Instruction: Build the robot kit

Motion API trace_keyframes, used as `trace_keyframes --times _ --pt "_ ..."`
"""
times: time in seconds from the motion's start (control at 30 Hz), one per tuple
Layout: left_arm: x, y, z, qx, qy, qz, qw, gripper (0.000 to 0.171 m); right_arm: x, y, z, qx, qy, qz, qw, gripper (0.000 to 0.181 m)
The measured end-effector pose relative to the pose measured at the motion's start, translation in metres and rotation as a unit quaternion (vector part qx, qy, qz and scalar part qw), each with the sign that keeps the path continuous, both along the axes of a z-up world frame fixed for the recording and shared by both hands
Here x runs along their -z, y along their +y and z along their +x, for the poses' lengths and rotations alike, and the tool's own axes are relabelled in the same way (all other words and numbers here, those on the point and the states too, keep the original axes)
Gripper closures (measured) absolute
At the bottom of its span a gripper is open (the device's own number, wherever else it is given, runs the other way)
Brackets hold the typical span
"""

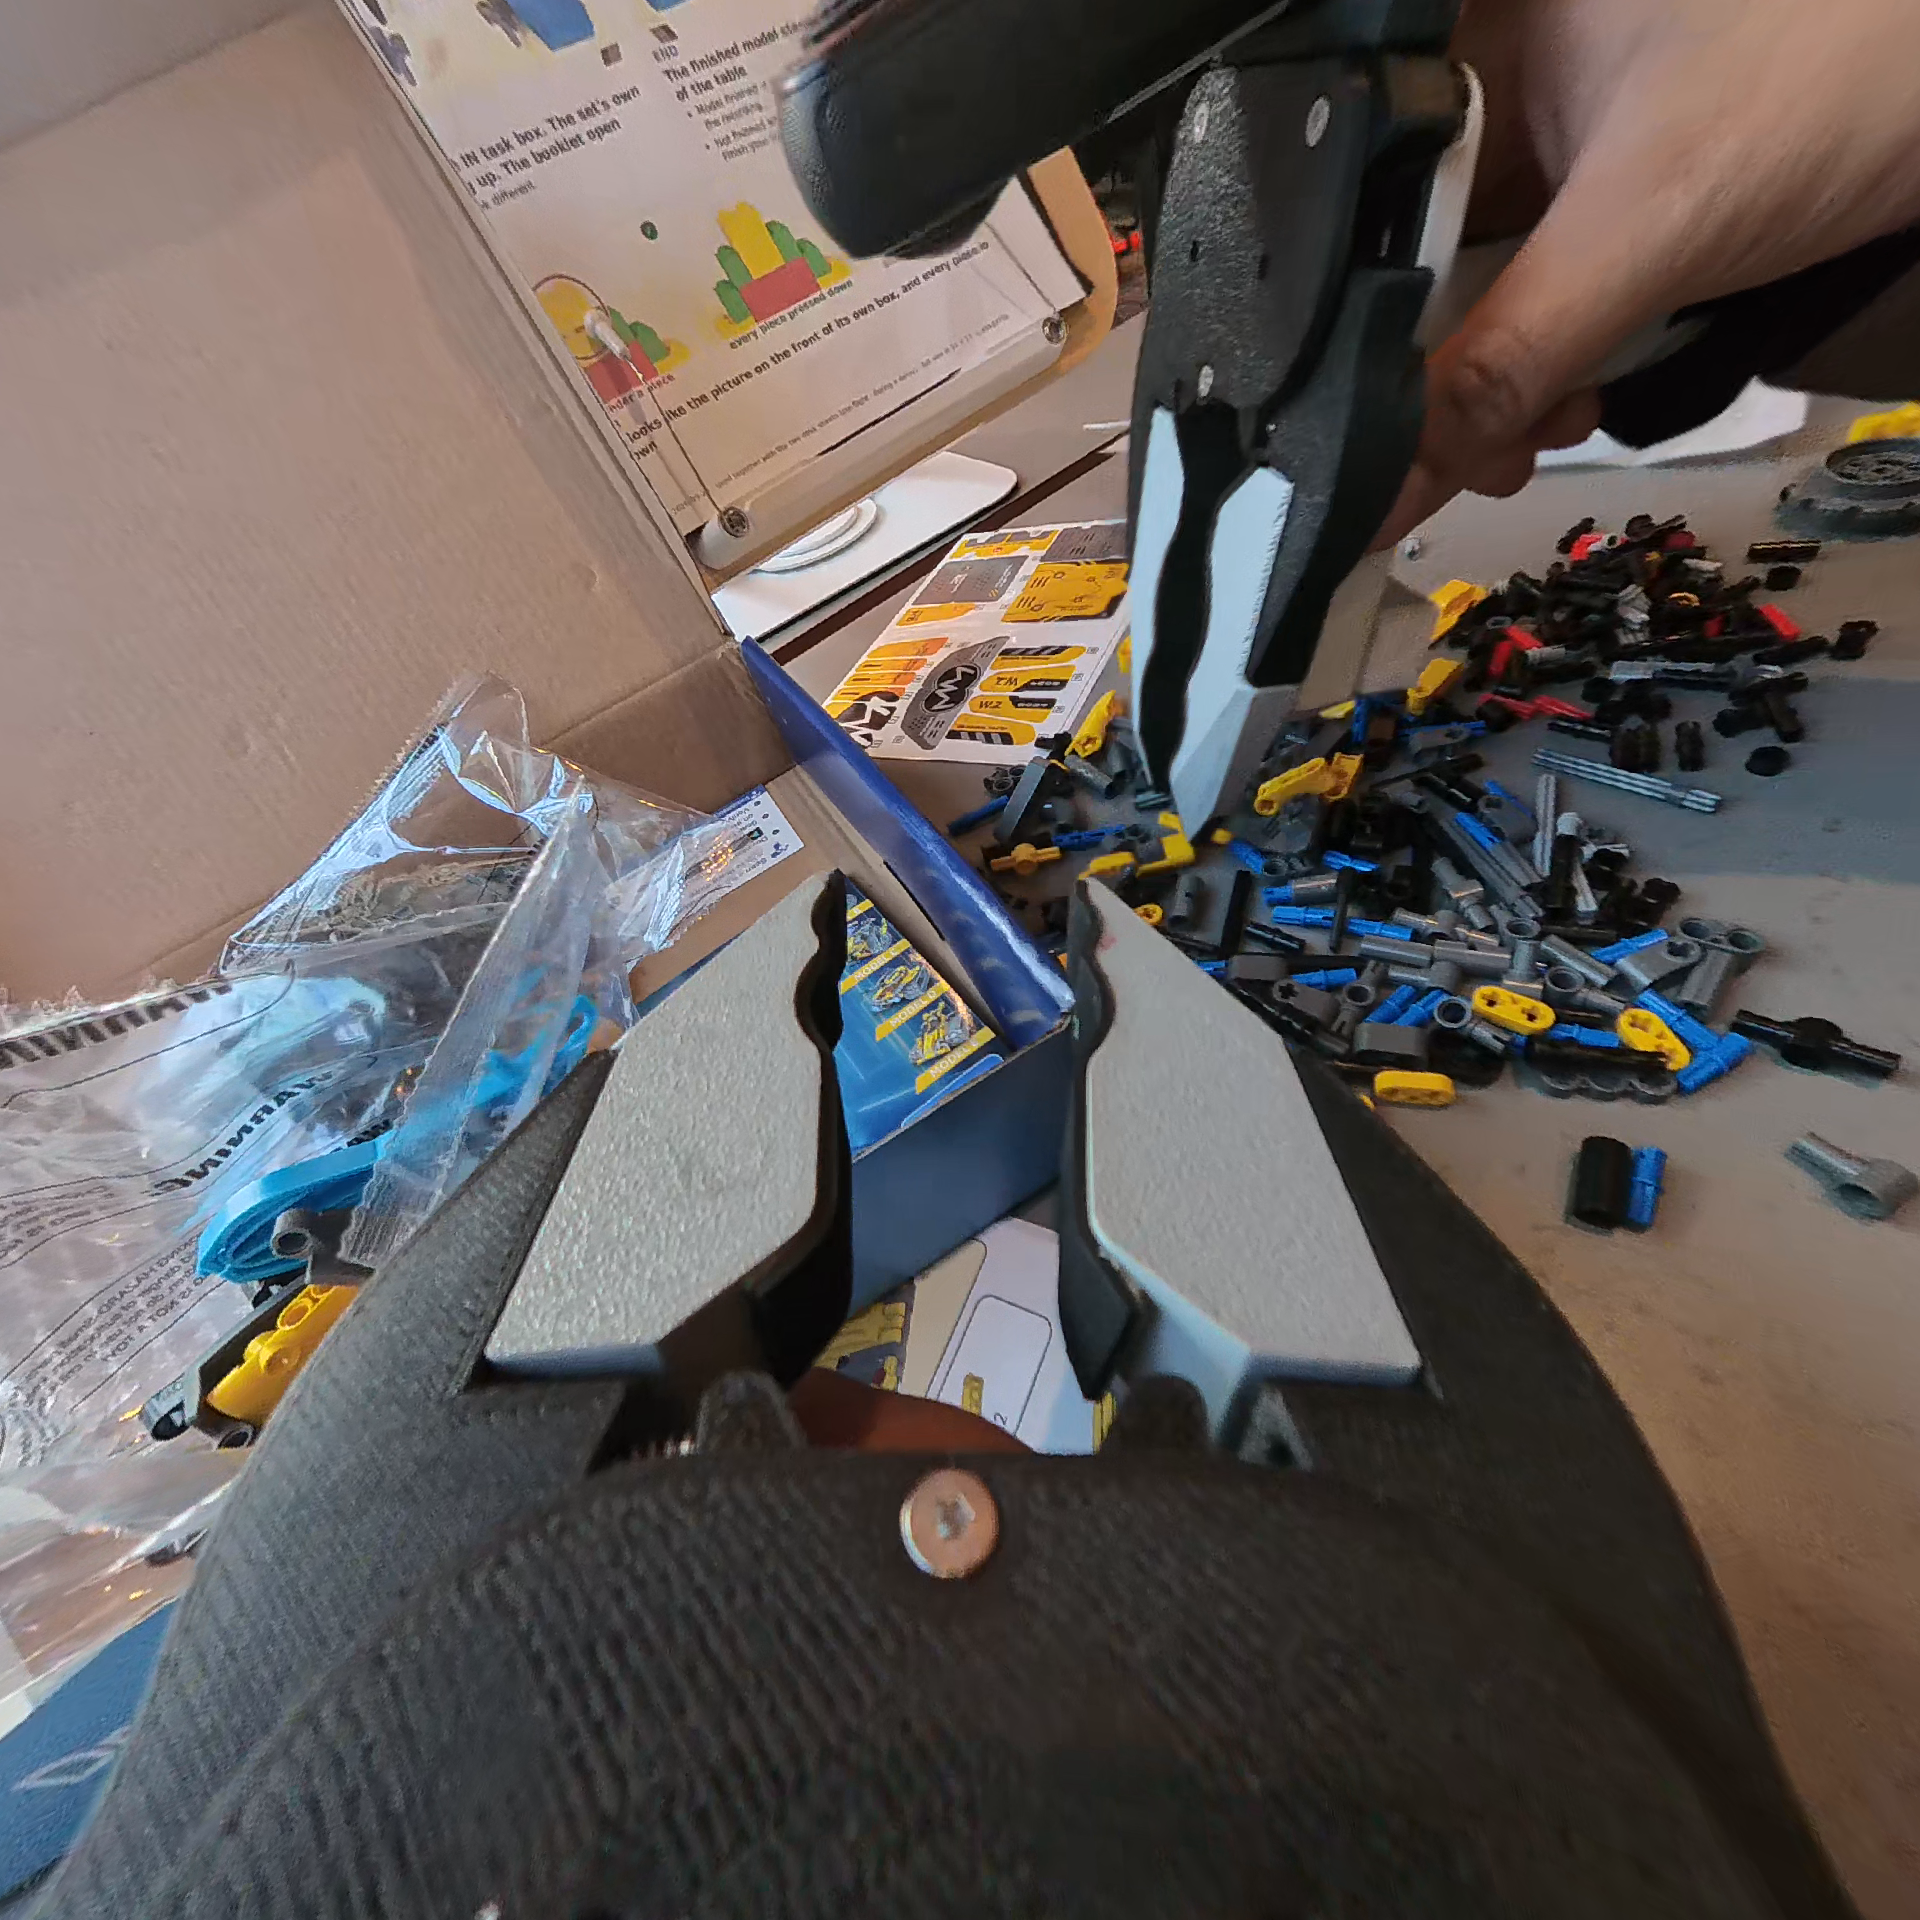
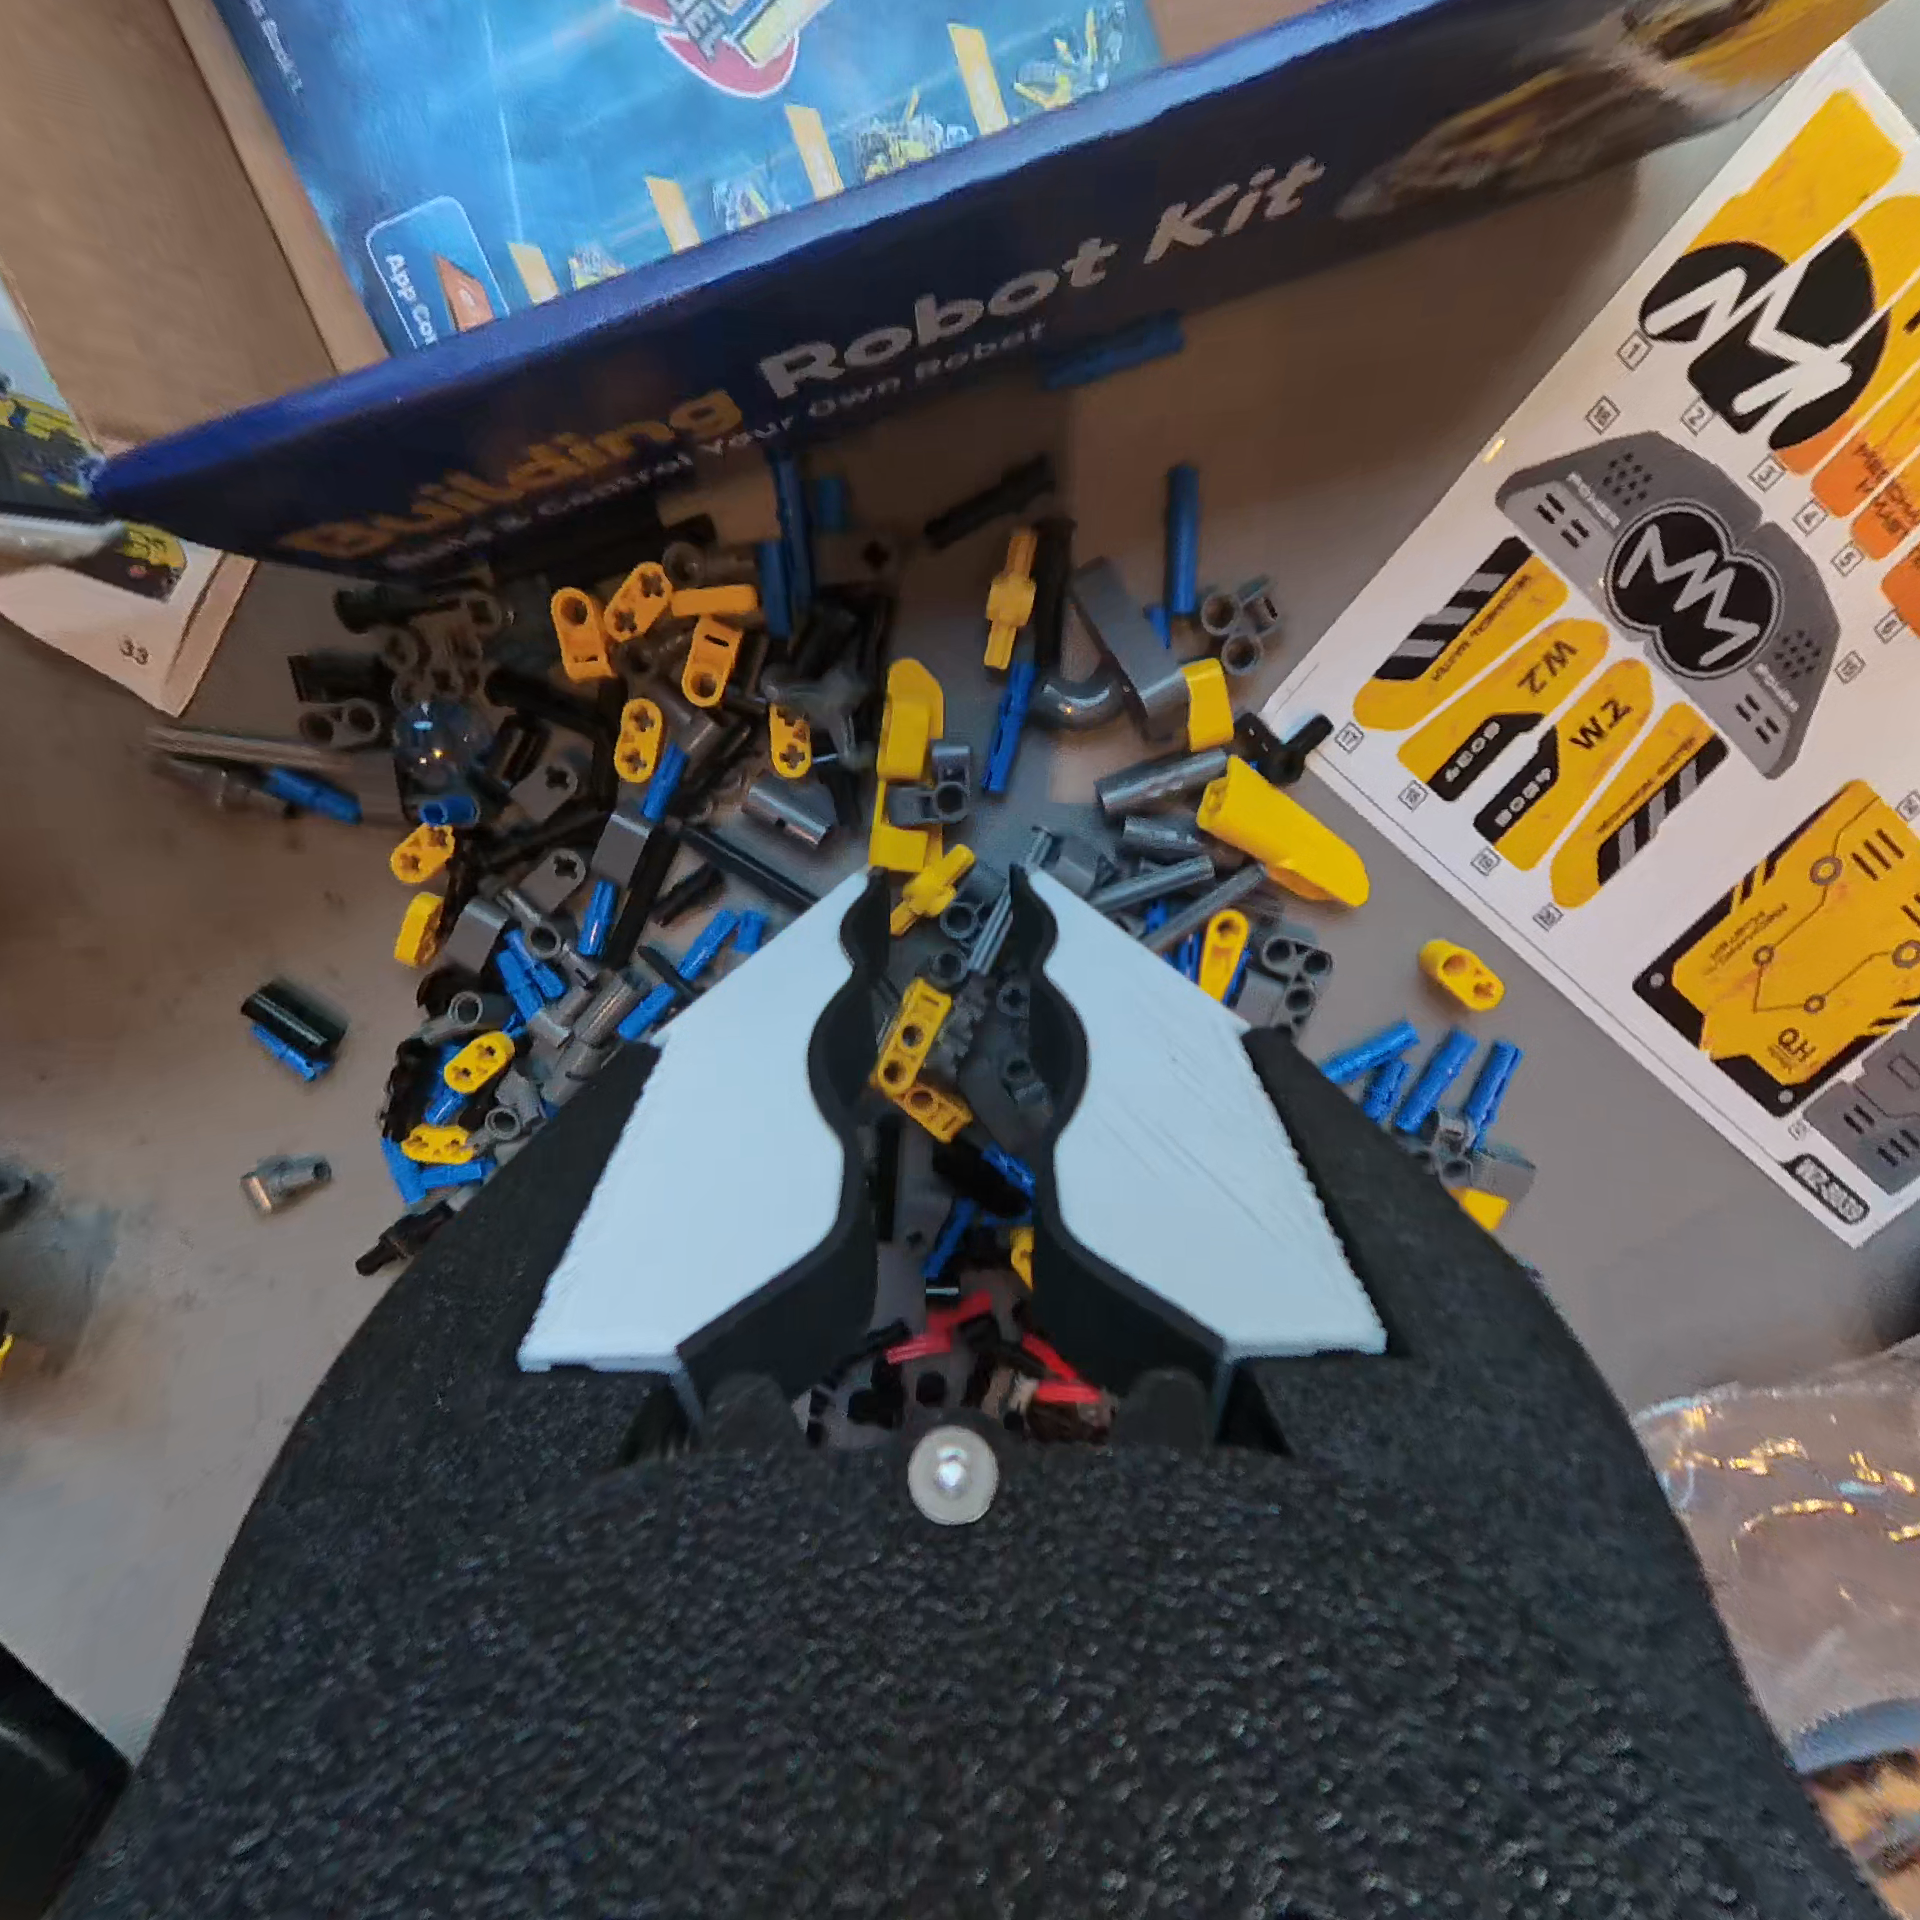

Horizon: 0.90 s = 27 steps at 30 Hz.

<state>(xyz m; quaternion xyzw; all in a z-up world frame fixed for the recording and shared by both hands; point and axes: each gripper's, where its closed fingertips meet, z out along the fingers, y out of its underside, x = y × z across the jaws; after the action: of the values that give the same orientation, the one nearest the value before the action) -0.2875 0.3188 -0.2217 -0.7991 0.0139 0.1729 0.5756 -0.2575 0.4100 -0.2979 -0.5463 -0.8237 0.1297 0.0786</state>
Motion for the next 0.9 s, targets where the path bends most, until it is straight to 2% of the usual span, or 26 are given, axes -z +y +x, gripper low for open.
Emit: trace_keyframes --times 0.13,0.2,0.27,0.3,0.43,0.53,0.6,0.67,0.73,0.9 --pt "0.001 0.000 0.000 0.001 0.002 -0.002 1.000 0.131 -0.017 0.001 -0.001 0.018 0.022 -0.032 0.999 0.158" --pt "0.001 0.000 0.001 0.001 0.002 -0.003 1.000 0.131 -0.025 0.012 -0.012 0.057 0.054 -0.034 0.996 0.157" --pt "0.003 0.001 0.001 0.002 0.002 -0.006 1.000 0.131 -0.026 0.017 -0.021 0.090 0.070 -0.051 0.992 0.152" --pt "0.004 0.001 0.001 0.003 0.002 -0.008 1.000 0.131 -0.023 0.010 -0.020 0.086 0.060 -0.070 0.992 0.151" --pt "0.006 0.002 0.005 0.009 0.001 -0.013 1.000 0.131 -0.007 -0.029 -0.002 -0.008 0.004 -0.088 0.996 0.153" --pt "0.005 0.002 0.008 0.015 -0.001 -0.010 1.000 0.131 -0.011 -0.060 0.011 -0.070 -0.018 -0.121 0.990 0.151" --pt "0.004 0.002 0.009 0.016 0.003 -0.009 1.000 0.131 -0.015 -0.070 0.023 -0.116 -0.025 -0.115 0.986 0.157" --pt "0.002 0.001 0.009 0.015 0.003 -0.007 1.000 0.132 -0.007 -0.063 0.037 -0.145 -0.048 -0.066 0.986 0.163" --pt "0.003 0.001 0.009 0.016 0.002 -0.008 1.000 0.131 0.002 -0.040 0.043 -0.123 -0.074 0.002 0.990 0.162" --pt "0.003 0.002 0.010 0.016 0.006 -0.008 1.000 0.131 -0.004 -0.019 0.052 -0.090 -0.085 0.030 0.992 0.169"
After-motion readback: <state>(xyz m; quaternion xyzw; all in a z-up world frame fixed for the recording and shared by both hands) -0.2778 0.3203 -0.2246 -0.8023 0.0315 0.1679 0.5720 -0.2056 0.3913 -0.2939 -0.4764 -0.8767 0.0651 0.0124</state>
